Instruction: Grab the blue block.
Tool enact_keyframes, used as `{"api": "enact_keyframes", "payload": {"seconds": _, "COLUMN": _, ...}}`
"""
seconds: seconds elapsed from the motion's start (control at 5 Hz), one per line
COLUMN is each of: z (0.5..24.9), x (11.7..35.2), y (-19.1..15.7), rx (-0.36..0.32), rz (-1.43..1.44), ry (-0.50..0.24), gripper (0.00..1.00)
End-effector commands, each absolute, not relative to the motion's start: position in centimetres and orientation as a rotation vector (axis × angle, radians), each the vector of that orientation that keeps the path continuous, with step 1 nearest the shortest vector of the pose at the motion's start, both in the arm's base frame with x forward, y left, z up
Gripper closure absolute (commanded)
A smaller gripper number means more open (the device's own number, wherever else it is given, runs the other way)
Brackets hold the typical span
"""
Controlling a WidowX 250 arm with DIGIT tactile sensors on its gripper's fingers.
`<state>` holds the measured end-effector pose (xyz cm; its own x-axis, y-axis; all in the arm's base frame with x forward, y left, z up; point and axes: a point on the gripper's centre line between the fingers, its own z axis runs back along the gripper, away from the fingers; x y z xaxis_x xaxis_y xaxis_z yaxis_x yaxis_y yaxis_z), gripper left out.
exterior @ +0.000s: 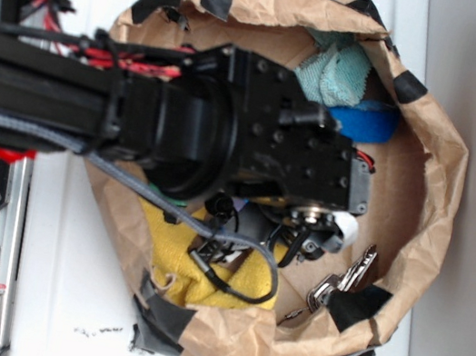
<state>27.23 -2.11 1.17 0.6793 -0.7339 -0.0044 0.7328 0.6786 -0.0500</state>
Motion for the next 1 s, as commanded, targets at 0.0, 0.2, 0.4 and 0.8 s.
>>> {"api": "enact_keyframes", "payload": {"seconds": 0.0, "z": -0.1, "x": 27.4, "y": 1.2, "rx": -0.014, "rz": -0.626, "ry": 0.098, "gripper": 1.0}}
{"api": "enact_keyframes", "payload": {"seconds": 0.2, "z": 0.5, "x": 28.0, "y": 2.7, "rx": 0.024, "rz": -0.519, "ry": 0.063, "gripper": 1.0}}
{"api": "enact_keyframes", "payload": {"seconds": 0.4, "z": 5.4, "x": 27.4, "y": 2.1, "rx": 0.014, "rz": -0.269, "ry": 0.018, "gripper": 1.0}}
{"api": "enact_keyframes", "payload": {"seconds": 0.8, "z": 13.0, "x": 27.3, "y": 2.4, "rx": -0.08, "rz": 0.059, "ry": -0.037, "gripper": 1.0}}
